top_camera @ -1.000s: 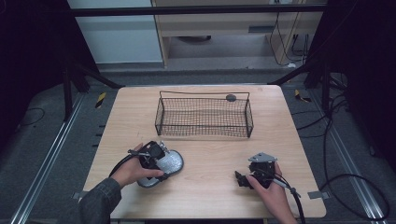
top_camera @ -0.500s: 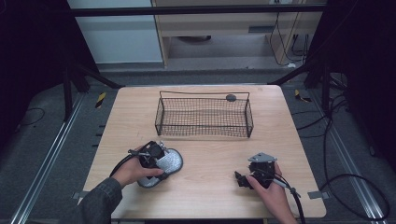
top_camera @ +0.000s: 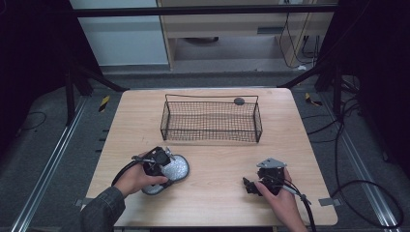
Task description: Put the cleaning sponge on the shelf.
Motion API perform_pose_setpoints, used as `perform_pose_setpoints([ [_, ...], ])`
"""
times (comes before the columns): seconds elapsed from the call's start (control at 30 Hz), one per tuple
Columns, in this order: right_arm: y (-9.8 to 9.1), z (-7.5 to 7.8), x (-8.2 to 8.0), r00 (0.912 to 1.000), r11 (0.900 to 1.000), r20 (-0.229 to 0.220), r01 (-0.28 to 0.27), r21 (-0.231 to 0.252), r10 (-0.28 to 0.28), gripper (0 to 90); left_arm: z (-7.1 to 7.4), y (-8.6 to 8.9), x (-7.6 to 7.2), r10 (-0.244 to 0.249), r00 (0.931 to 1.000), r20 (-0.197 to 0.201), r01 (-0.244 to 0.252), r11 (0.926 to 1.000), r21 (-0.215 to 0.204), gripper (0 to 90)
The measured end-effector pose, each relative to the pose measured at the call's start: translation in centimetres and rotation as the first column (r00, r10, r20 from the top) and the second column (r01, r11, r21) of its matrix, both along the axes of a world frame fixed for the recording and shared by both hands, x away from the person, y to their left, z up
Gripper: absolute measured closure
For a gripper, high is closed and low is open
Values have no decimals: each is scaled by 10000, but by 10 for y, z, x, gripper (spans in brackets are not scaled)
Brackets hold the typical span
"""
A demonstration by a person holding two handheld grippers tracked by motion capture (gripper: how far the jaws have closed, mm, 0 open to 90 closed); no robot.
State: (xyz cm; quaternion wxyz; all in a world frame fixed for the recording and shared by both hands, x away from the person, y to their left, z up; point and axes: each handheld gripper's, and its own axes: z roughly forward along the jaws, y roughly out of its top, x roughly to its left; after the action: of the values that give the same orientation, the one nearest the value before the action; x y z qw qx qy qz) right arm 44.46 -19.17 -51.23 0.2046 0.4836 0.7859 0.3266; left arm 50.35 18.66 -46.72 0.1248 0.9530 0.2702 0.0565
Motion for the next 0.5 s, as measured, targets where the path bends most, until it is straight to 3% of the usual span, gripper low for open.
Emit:
perform_pose_setpoints([
  [0.2,0,0,0,10000,10000,16,16,9,-16,4,13,0,-3,-360,9983,457,359,9993,44,118],
  [0.5,1,0,0,10000,10000,35,-9,11,8,4,19,-6,-7,-940,9914,911,890,9944,573,124],
])
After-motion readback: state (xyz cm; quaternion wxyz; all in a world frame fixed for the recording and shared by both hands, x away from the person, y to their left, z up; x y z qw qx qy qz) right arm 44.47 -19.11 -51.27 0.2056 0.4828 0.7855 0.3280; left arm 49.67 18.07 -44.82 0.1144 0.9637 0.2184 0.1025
